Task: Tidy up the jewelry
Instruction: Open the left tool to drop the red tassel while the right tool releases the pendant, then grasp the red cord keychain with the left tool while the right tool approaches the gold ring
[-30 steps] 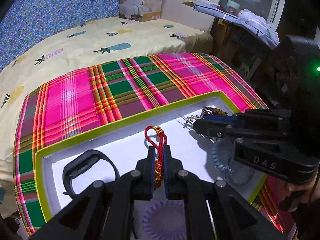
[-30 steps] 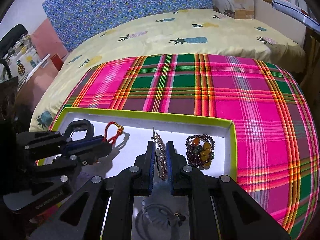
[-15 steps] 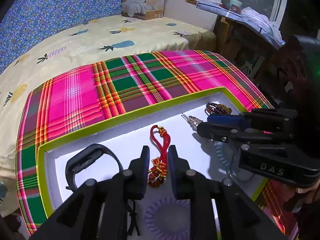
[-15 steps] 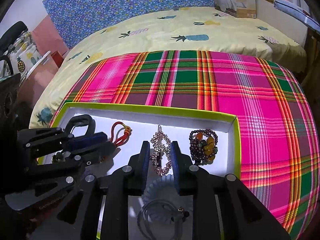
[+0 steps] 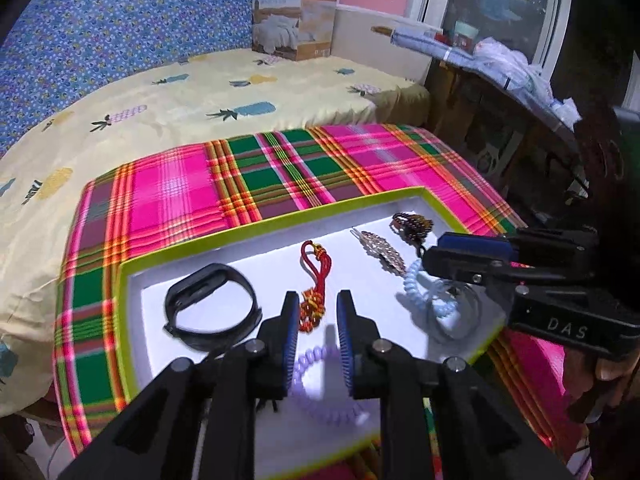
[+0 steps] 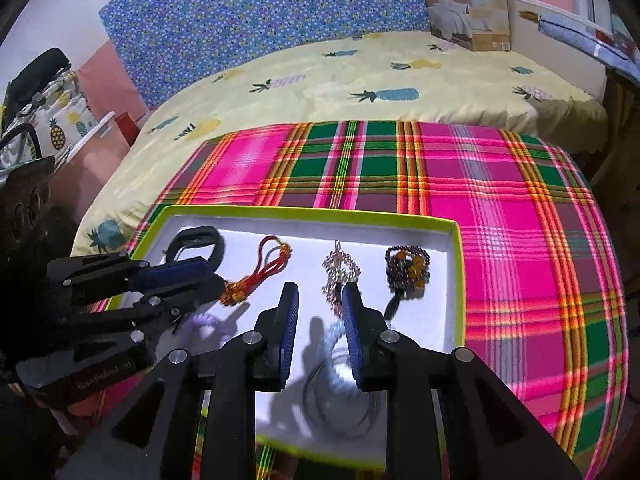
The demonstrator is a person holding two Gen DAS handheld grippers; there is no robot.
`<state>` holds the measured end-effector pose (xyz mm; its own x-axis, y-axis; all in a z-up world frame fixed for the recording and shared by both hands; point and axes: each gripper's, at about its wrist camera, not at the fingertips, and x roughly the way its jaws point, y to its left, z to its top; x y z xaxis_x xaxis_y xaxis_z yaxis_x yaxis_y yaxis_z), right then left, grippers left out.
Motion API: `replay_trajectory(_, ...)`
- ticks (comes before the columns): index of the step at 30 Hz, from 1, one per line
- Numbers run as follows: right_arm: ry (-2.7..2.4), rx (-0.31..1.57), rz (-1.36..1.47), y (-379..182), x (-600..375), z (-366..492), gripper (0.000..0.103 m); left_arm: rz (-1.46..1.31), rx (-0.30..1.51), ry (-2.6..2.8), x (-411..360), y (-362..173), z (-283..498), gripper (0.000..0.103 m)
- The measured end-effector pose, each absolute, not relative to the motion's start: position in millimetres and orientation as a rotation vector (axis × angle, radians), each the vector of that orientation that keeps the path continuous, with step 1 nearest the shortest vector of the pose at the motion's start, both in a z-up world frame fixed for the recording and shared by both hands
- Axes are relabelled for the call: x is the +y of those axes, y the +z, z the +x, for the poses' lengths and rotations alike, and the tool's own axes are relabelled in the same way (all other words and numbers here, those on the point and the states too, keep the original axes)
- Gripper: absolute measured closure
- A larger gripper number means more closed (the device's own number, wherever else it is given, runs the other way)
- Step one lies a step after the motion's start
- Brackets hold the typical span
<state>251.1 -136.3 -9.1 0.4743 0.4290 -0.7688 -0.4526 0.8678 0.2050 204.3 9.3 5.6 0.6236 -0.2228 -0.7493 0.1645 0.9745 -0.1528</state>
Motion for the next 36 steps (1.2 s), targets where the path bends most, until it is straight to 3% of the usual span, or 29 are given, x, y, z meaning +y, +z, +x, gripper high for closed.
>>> replay_trajectory(11,0.566,0.851,-0.017,13.9,-156.2,182.2,0.08,-0.086,0.804,-0.235,7.1,23.3,138.7,0.083)
replay_trajectory(36,0.561,0.912,0.02,-22.9,-191.2,109.7,0.08,-0.074,0.852,-0.264,-4.5,-8.7,80.6,0.083)
